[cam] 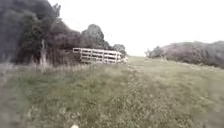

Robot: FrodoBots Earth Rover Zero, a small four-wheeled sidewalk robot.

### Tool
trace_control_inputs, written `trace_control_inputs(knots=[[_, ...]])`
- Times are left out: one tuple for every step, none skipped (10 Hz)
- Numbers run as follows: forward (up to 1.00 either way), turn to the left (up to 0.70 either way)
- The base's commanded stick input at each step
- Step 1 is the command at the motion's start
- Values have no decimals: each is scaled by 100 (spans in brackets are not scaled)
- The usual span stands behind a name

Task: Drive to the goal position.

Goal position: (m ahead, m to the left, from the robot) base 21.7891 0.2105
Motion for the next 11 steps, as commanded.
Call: trace_control_inputs(knots=[[70,-14],[70,-14],[70,-14],[70,-14],[70,-14],[70,-14],[70,-14],[70,-14],[70,-14],[70,-14],[70,-14]])
